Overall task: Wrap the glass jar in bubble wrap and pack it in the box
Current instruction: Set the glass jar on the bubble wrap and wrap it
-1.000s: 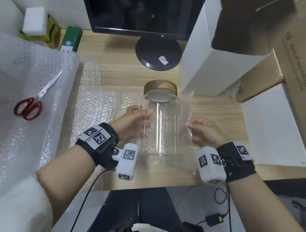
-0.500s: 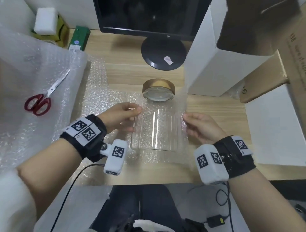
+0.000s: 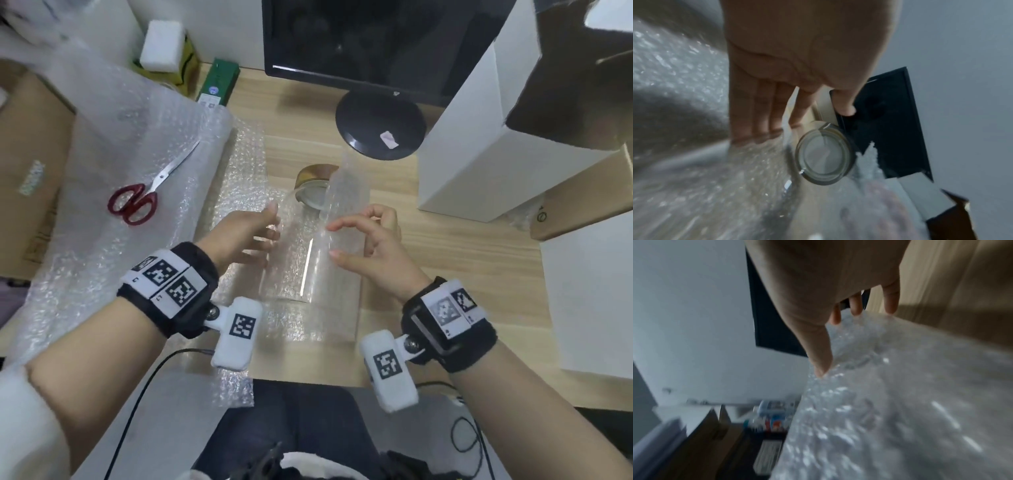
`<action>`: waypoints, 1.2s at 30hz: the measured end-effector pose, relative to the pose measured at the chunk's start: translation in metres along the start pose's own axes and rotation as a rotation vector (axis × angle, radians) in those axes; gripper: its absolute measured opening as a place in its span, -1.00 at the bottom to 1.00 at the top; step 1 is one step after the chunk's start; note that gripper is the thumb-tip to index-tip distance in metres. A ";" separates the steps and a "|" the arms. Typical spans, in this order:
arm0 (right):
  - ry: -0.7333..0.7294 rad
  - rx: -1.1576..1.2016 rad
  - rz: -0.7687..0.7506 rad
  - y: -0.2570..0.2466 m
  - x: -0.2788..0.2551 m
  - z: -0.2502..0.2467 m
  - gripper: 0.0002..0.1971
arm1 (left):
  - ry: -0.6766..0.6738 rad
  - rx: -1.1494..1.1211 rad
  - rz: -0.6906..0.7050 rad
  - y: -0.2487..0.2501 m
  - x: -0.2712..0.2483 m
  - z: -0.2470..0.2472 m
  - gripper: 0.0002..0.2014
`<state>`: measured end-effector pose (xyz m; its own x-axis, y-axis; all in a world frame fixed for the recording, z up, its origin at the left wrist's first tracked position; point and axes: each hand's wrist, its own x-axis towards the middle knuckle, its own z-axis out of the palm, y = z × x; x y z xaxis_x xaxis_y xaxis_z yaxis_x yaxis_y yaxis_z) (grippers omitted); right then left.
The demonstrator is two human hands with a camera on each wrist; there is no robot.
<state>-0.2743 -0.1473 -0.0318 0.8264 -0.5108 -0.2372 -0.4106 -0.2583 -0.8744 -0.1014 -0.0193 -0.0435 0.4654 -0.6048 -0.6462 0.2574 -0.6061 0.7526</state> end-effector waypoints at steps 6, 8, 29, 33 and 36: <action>0.025 -0.227 -0.096 -0.020 0.011 0.033 -0.70 | -0.271 0.068 -0.128 0.007 -0.008 -0.013 0.39; 0.011 -0.202 -0.100 -0.023 0.014 0.035 -0.63 | -0.235 0.085 -0.134 0.003 -0.005 -0.016 0.37; -0.048 0.702 0.478 0.030 -0.010 -0.015 -0.27 | -0.479 -0.376 -0.114 -0.018 0.012 0.023 0.14; -0.029 0.713 0.486 0.042 -0.023 -0.042 -0.25 | -0.567 -0.369 -0.143 -0.008 0.018 0.056 0.08; -0.005 0.731 0.491 0.051 -0.029 -0.055 -0.29 | -0.622 -0.224 -0.081 0.010 0.009 0.073 -0.80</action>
<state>-0.3405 -0.1905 -0.0465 0.6237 -0.4224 -0.6577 -0.3718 0.5799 -0.7249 -0.1567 -0.0683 -0.0512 -0.1207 -0.7877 -0.6042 0.4718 -0.5810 0.6632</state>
